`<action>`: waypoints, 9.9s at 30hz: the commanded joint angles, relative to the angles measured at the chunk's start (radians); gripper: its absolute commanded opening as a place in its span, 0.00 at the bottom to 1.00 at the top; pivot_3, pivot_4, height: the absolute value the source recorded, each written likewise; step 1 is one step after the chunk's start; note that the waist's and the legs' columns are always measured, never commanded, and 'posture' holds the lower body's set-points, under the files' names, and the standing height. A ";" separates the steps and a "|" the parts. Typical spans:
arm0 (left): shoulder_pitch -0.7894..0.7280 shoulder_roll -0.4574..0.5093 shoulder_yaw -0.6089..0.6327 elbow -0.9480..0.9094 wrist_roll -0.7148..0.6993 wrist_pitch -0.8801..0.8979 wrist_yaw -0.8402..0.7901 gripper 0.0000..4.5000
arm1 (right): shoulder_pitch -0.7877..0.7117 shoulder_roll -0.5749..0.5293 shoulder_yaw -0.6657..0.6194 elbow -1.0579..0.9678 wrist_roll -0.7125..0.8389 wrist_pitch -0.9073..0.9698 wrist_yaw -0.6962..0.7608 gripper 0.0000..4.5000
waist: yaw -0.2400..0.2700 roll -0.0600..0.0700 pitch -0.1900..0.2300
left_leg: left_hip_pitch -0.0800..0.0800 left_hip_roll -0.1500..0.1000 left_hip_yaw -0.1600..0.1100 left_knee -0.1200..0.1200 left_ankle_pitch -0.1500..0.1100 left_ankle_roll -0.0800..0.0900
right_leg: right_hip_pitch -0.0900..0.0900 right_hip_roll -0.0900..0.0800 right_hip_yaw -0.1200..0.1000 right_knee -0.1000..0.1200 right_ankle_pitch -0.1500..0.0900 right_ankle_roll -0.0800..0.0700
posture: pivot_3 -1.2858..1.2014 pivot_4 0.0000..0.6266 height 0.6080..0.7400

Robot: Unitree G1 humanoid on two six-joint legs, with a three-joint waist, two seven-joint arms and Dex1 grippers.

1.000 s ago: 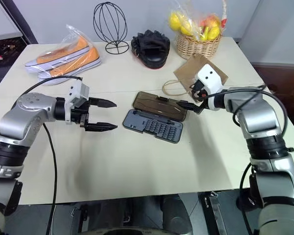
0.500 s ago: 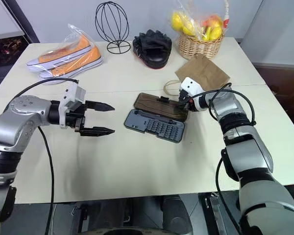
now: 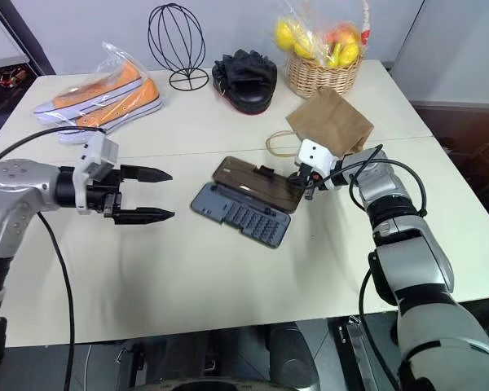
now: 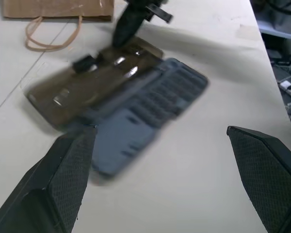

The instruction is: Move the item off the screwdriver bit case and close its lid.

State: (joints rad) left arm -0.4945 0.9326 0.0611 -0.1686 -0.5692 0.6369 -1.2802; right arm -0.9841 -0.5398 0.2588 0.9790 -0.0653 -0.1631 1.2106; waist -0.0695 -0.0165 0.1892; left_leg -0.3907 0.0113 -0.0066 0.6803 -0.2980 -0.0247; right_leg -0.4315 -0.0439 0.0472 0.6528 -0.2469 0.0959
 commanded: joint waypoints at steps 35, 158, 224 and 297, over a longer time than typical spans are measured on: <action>0.353 0.071 0.097 -0.323 -0.195 0.079 0.026 1.00 | 0.160 -0.002 -0.035 -0.550 0.123 0.178 0.166 0.86 | 0.005 0.000 0.000 | 0.000 0.001 0.000 0.001 0.000 0.000 | 0.000 -0.001 0.000 0.001 0.000 0.000 | 0.52 0.24 1.00; 0.335 -0.024 -0.132 -0.199 -0.032 -0.077 0.132 0.66 | 0.165 -0.028 0.007 -0.680 0.119 0.502 -0.026 0.89 | 0.028 -0.001 0.001 | 0.001 0.000 0.002 0.001 0.000 0.001 | 0.003 0.000 -0.002 -0.004 0.000 -0.001 | 0.52 0.24 1.00; 0.430 -0.131 -0.236 -0.135 0.146 -0.138 0.174 0.01 | 0.349 -0.122 -0.002 -0.976 -0.162 0.298 -0.220 0.00 | 0.032 0.000 -0.001 | 0.007 0.001 0.001 0.000 -0.001 0.001 | 0.008 -0.002 -0.001 -0.003 0.000 -0.001 | 0.52 0.24 1.00; -0.176 -0.410 -0.208 0.593 0.288 -0.391 0.057 0.00 | 0.541 -0.201 -0.102 -1.441 -0.156 0.467 -0.312 0.54 | 0.056 -0.002 0.001 | 0.000 -0.003 0.001 0.002 -0.001 0.001 | 0.004 -0.001 -0.003 -0.004 0.000 0.000 | 0.52 0.24 1.00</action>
State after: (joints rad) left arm -0.6446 0.5224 -0.1687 0.4599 -0.2713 0.2498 -1.2057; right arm -0.4332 -0.7408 0.1945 -0.4024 -0.2465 0.2728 0.8936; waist -0.0133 -0.0181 0.1899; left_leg -0.3907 0.0086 -0.0057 0.6823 -0.2988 -0.0235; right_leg -0.4278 -0.0446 0.0444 0.6484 -0.2470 0.0961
